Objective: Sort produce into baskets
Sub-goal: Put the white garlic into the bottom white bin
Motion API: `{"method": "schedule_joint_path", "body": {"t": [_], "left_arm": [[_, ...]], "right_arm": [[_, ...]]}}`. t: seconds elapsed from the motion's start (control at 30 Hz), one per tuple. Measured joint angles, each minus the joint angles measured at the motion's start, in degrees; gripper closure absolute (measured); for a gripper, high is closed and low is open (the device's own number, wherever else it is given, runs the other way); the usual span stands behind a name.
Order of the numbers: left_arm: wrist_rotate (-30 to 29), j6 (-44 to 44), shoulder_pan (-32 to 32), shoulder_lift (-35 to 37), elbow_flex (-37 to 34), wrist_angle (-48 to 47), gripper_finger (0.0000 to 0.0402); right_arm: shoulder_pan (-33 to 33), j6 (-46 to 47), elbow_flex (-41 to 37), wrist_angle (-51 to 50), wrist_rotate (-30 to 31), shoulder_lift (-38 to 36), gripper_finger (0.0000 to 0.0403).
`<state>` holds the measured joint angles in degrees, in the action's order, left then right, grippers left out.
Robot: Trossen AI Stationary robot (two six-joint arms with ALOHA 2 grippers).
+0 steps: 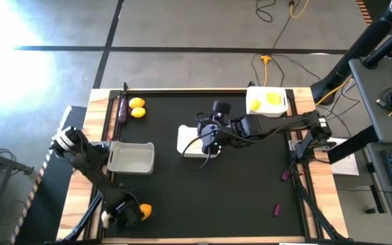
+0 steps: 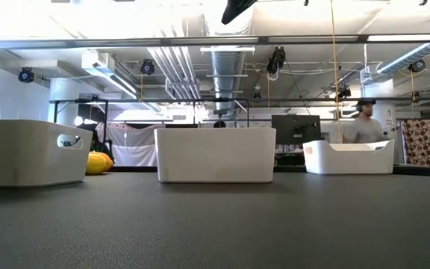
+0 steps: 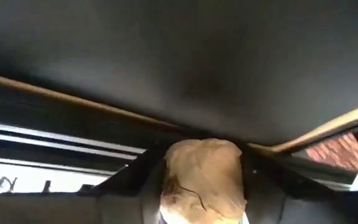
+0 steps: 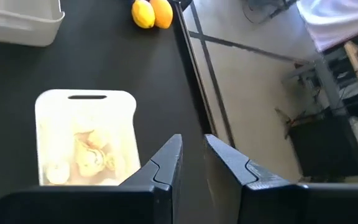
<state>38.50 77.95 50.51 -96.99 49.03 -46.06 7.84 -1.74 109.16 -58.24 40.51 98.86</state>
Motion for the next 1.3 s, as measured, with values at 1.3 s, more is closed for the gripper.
{"method": "schedule_joint_path", "body": {"t": [1.3], "left_arm": [[-39.18,-61.01,-60.24,-3.42,24.78,17.49,0.0254]], "right_arm": [[20.43,59.01,-0.25,-29.98,-0.58,-13.52,0.0344]]}}
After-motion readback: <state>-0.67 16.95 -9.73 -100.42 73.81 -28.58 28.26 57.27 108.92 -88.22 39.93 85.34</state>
